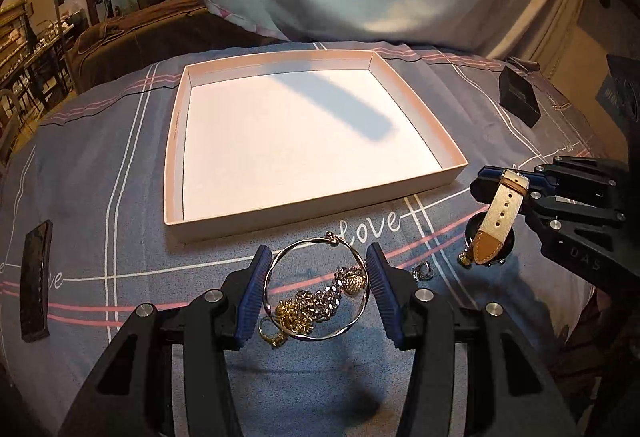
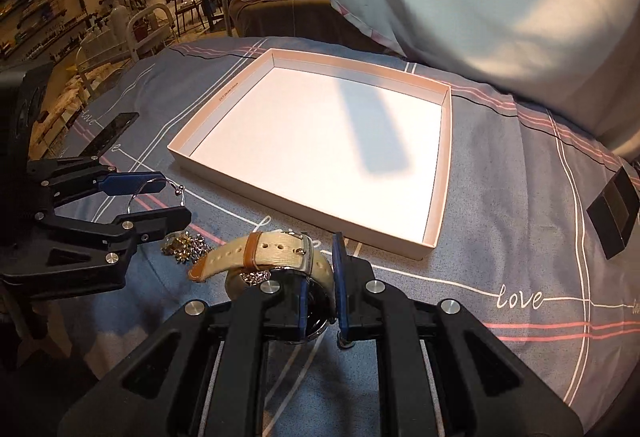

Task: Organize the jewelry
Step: 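Carry the bangle and watch with both tools into the white box, then open both tools to drop bangle and watch, then withdraw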

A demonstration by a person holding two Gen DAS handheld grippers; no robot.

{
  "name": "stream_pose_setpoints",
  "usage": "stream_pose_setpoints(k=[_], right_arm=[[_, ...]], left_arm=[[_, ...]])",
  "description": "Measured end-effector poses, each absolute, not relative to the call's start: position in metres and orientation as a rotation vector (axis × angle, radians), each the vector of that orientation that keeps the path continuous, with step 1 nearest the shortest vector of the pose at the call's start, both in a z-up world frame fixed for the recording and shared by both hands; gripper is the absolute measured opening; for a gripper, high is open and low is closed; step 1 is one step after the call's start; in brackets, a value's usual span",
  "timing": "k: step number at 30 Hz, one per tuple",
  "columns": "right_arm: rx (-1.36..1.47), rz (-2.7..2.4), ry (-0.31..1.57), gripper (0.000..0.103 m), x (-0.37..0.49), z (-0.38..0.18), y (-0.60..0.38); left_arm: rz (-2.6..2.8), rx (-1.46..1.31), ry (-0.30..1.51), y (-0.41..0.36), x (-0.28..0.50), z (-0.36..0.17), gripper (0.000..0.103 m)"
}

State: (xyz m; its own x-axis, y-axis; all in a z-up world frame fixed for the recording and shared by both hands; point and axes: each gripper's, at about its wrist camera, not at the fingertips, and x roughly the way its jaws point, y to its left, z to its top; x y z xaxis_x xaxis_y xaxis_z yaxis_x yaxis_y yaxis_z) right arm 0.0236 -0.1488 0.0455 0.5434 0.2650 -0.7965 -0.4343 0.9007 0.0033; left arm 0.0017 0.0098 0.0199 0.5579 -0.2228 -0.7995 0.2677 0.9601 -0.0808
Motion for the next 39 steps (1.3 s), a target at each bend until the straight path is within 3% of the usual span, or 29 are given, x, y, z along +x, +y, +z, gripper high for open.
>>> stream_pose_setpoints(k=[11, 27, 29, 30, 32, 36, 39], right_arm=[[-0.237, 0.391, 0.870, 0.012, 0.122, 0.081, -0.122], [-0.230, 0.314, 1.112, 0.012, 0.190, -0.006, -0.116], [-0.249, 0.282, 1.133, 0.025, 0.191, -0.012, -0.116], [-0.265, 0.262, 1.118, 0.037, 0.189, -0.011, -0.116], [-0.280, 0.251, 1.107, 0.040, 0.186, -0.008, -0.119], [-0.285, 0.258, 1.067, 0.041, 0.168, 0.006, -0.125], [-0.274, 0.257, 1.028, 0.050, 0.148, 0.017, -0.132]], left_arm=[[-0.225, 0.027, 0.843, 0.003, 0.090, 0.077, 0.048], [-0.116, -0.040, 1.016, 0.014, 0.176, 0.020, 0.049], [-0.114, -0.045, 1.030, 0.014, 0.176, 0.014, 0.051], [-0.112, -0.043, 1.035, 0.014, 0.177, 0.013, 0.057], [-0.114, -0.040, 1.017, 0.015, 0.172, 0.017, 0.075], [-0.133, -0.029, 0.979, 0.017, 0.158, 0.030, 0.080], [-0.126, -0.032, 0.954, 0.024, 0.139, 0.037, 0.085]])
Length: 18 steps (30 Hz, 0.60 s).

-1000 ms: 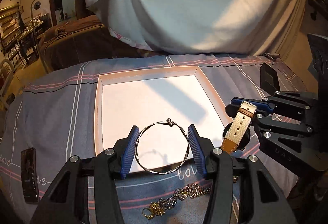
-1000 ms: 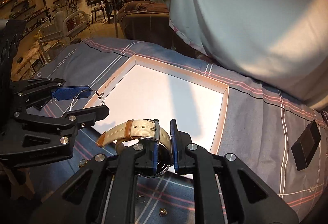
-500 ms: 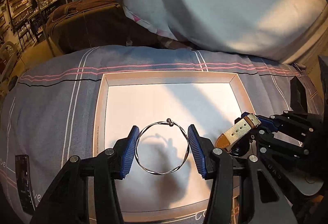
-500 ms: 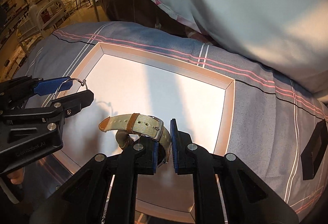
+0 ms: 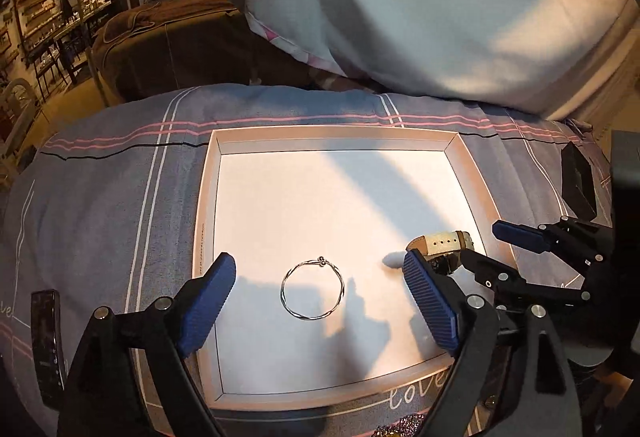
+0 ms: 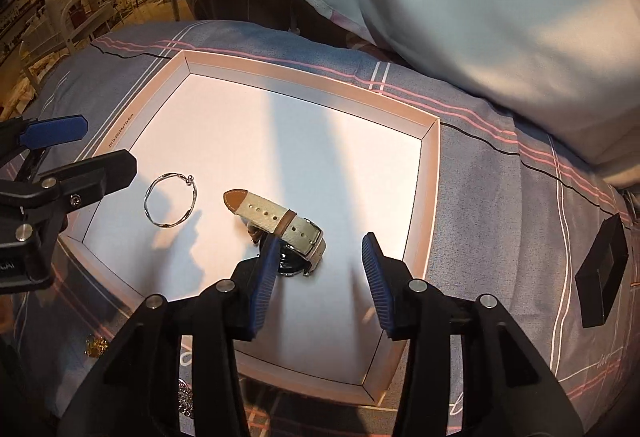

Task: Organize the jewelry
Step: 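Open both tools to drop bangle and watch, then withdraw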

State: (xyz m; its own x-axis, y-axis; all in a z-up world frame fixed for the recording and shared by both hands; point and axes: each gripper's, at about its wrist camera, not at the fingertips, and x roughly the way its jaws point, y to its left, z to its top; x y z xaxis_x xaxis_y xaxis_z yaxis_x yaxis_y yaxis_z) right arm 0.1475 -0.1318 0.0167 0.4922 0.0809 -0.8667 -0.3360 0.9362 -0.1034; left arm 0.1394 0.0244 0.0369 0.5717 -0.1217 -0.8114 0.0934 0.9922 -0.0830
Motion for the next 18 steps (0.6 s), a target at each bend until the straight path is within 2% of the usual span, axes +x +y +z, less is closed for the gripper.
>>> stream_pose_setpoints(k=[2, 9, 14, 18], right_arm=[[-0.265, 0.264, 1.011, 0.052, 0.137, 0.021, -0.133], [-0.284, 0.274, 1.038, 0.052, 0.119, 0.016, -0.126], [-0.236, 0.293, 1.002, 0.062, 0.071, 0.014, -0.138], [-0.152, 0.313, 0.990, 0.068, 0.025, 0.000, -0.157]], left_arm=[[-0.141, -0.037, 0.938, 0.028, 0.124, 0.038, 0.089], [-0.145, -0.028, 0.948, 0.029, 0.101, 0.033, 0.089], [-0.168, -0.033, 0.920, 0.029, 0.074, 0.034, 0.091], [-0.216, -0.047, 0.951, 0.033, 0.042, 0.009, 0.091]])
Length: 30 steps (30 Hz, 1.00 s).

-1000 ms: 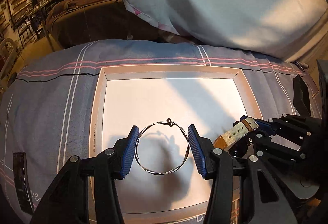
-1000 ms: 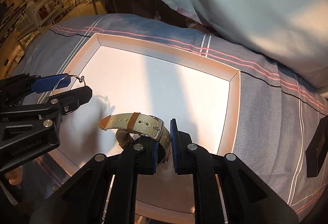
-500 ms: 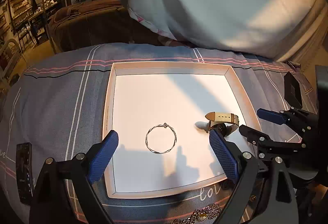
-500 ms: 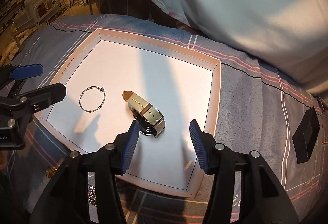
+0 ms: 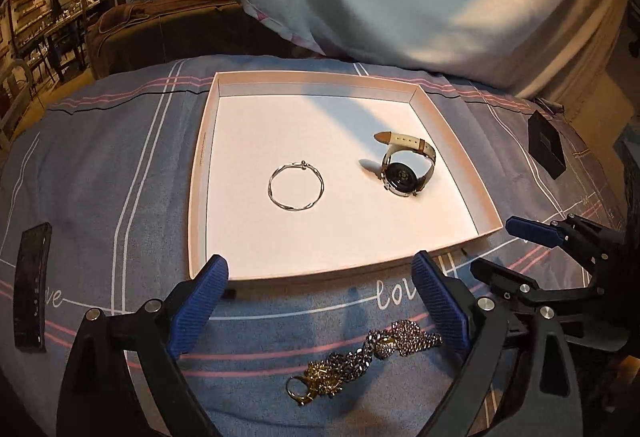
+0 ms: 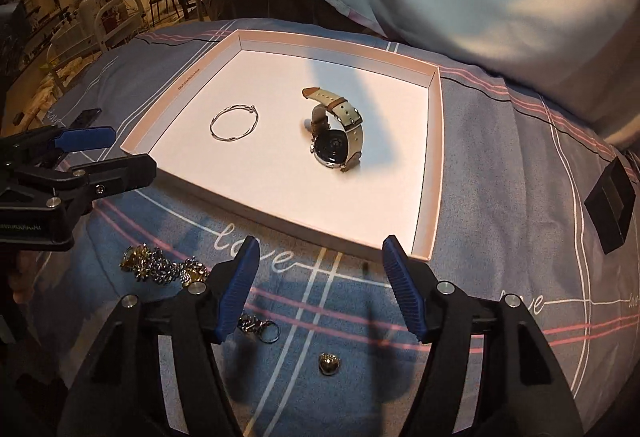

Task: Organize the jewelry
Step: 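Open both tools to drop bangle and watch, then withdraw, then grasp the gold ring from the pile with the left tool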

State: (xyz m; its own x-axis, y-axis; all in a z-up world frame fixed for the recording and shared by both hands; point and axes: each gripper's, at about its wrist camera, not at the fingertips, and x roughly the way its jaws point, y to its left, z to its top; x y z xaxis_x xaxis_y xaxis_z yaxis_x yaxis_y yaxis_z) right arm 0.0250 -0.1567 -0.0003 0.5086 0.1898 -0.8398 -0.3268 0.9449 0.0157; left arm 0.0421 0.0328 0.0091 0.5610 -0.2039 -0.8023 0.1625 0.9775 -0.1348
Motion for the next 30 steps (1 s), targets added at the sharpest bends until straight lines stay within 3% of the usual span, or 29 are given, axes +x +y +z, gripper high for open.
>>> stream_pose_setpoints(k=[2, 4, 14, 19, 22, 26, 28, 30], right_arm=[[-0.063, 0.298, 1.008, 0.070, 0.010, -0.009, -0.170], [-0.027, 0.284, 1.049, 0.079, -0.001, -0.020, -0.178], [-0.027, 0.242, 1.093, 0.079, -0.021, -0.045, -0.189], [-0.032, 0.255, 1.102, 0.079, -0.019, -0.047, -0.188], [-0.042, 0.269, 1.109, 0.079, -0.019, -0.049, -0.184], [-0.046, 0.268, 1.111, 0.079, -0.019, -0.050, -0.183], [-0.050, 0.265, 1.112, 0.079, -0.019, -0.050, -0.182], [-0.051, 0.266, 1.113, 0.079, -0.019, -0.050, -0.183]], left_arm=[[-0.218, -0.016, 0.965, 0.035, 0.024, -0.007, 0.092], [-0.211, 0.039, 0.995, 0.036, 0.004, -0.025, 0.092], [-0.308, 0.103, 1.004, 0.040, -0.034, -0.058, 0.097], [-0.347, 0.190, 0.976, 0.041, -0.027, -0.062, 0.088], [-0.383, 0.223, 0.952, 0.038, -0.024, -0.062, 0.071], [-0.438, 0.215, 0.931, 0.039, -0.026, -0.058, 0.027], [-0.443, 0.230, 0.920, 0.038, -0.029, -0.058, 0.016], [-0.444, 0.217, 0.918, 0.040, -0.031, -0.057, 0.012]])
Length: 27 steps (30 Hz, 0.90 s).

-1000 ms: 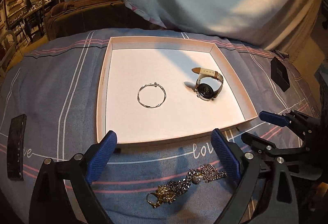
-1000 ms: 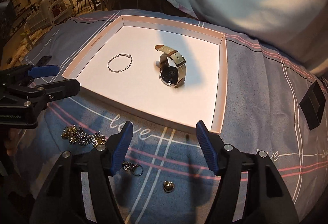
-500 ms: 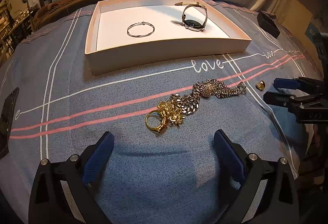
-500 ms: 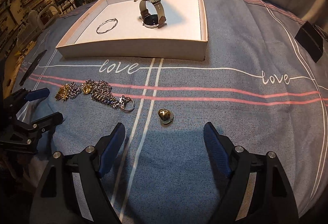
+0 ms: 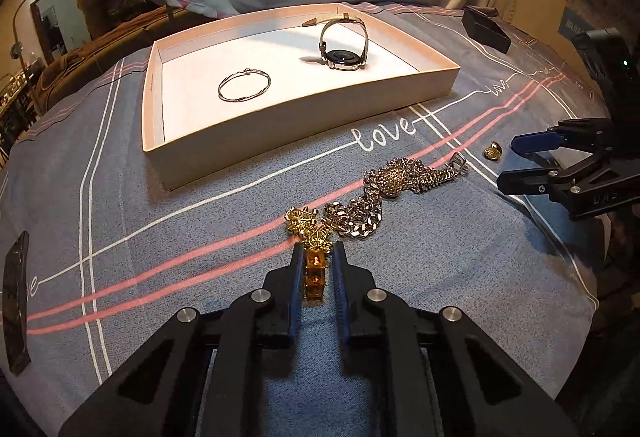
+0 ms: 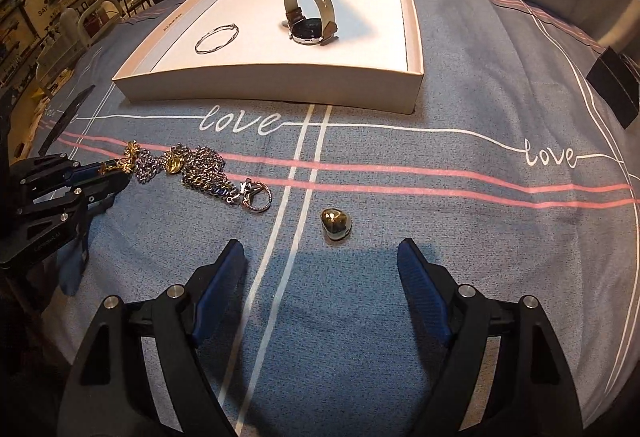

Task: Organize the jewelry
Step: 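Grasp the gold ring from the pile with the left tool, then grasp the small gold charm with the right tool while the left holds the ring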

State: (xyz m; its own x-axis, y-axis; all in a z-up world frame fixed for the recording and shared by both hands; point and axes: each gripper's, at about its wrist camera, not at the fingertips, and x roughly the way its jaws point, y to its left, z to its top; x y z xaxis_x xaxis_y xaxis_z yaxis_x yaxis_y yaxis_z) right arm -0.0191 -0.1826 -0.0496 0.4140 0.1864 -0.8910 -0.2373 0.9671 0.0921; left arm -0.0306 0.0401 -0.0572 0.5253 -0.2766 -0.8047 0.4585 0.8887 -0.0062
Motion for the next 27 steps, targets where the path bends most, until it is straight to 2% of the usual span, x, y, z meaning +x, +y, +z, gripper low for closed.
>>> stream_pose_setpoints(k=[17, 18, 19, 21, 23, 27], right_arm=[[-0.117, 0.266, 1.102, 0.079, -0.014, -0.056, -0.178], [-0.117, 0.267, 1.102, 0.079, -0.013, -0.056, -0.179], [-0.115, 0.267, 1.102, 0.079, -0.013, -0.056, -0.179], [-0.113, 0.271, 1.103, 0.079, -0.013, -0.055, -0.180], [-0.111, 0.272, 1.105, 0.079, -0.013, -0.055, -0.180], [-0.121, 0.279, 1.101, 0.079, -0.011, -0.056, -0.179]], left_arm=[[-0.403, 0.171, 0.930, 0.041, -0.033, -0.057, 0.013], [-0.416, 0.173, 0.926, 0.037, -0.032, -0.056, 0.015], [-0.443, 0.172, 0.925, 0.032, -0.032, -0.055, 0.025], [-0.486, 0.167, 0.905, 0.021, -0.035, -0.050, 0.029], [-0.490, 0.190, 0.890, 0.016, -0.039, -0.047, 0.043], [-0.416, 0.202, 0.908, 0.032, -0.041, -0.050, 0.044]])
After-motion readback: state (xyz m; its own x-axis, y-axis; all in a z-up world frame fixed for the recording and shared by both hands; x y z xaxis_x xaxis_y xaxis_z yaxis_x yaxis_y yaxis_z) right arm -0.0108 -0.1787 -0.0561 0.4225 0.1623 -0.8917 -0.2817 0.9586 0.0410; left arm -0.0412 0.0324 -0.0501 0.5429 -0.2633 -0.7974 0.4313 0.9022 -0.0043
